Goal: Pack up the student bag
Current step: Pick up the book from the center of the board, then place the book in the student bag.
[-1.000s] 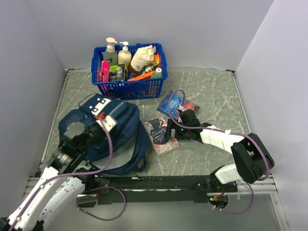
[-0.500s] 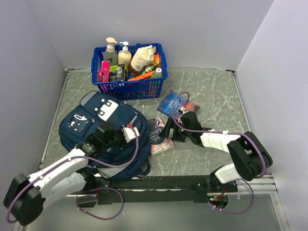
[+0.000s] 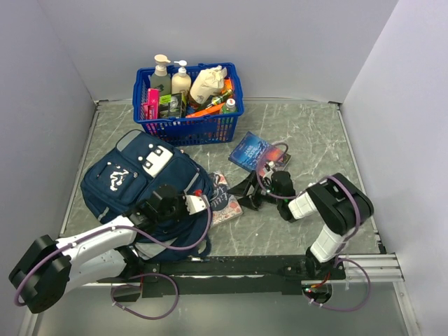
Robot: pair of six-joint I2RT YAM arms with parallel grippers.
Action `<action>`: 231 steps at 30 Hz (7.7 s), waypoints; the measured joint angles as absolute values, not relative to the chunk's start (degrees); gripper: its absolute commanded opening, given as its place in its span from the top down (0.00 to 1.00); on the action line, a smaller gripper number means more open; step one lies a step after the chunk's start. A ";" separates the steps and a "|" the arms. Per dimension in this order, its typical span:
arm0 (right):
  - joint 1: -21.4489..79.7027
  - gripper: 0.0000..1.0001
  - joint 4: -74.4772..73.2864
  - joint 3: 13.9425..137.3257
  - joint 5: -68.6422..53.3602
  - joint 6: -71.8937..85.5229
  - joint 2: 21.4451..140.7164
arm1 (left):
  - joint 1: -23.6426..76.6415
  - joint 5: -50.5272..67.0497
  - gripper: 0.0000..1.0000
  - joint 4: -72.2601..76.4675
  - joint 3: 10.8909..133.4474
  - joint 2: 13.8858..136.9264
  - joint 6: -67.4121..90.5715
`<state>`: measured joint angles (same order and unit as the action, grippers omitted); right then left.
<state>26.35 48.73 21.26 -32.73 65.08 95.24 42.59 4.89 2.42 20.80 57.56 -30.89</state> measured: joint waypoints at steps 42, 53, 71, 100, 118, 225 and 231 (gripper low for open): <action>34.87 1.00 -7.62 47.68 -29.10 33.63 90.28 | 40.66 2.68 0.99 2.02 21.12 51.37 -30.22; 33.95 1.00 -24.71 50.09 -17.67 28.32 66.67 | 31.27 -3.81 0.99 -5.87 48.66 50.04 -27.75; 32.38 1.00 -21.37 53.06 -21.85 34.89 48.90 | 31.51 0.03 0.99 -17.04 47.27 36.80 -24.51; 37.06 1.00 -25.96 49.21 -35.14 35.53 69.52 | 31.46 2.76 0.99 -14.50 51.72 36.82 -16.95; 40.29 1.00 5.82 49.10 -50.52 58.85 74.61 | 31.53 10.57 0.99 -11.51 48.80 33.98 -19.31; 34.85 0.00 -2.68 50.17 -11.11 40.38 64.45 | 32.86 8.56 0.99 -1.15 38.15 32.69 -11.03; 13.72 0.00 -5.13 54.17 -9.72 33.41 71.42 | 32.86 10.24 0.99 -1.30 37.56 32.77 -10.63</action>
<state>13.72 -5.13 54.17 -9.72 33.41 71.42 32.86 10.24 -1.30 37.56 32.77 -10.63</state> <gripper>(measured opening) 0.997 0.041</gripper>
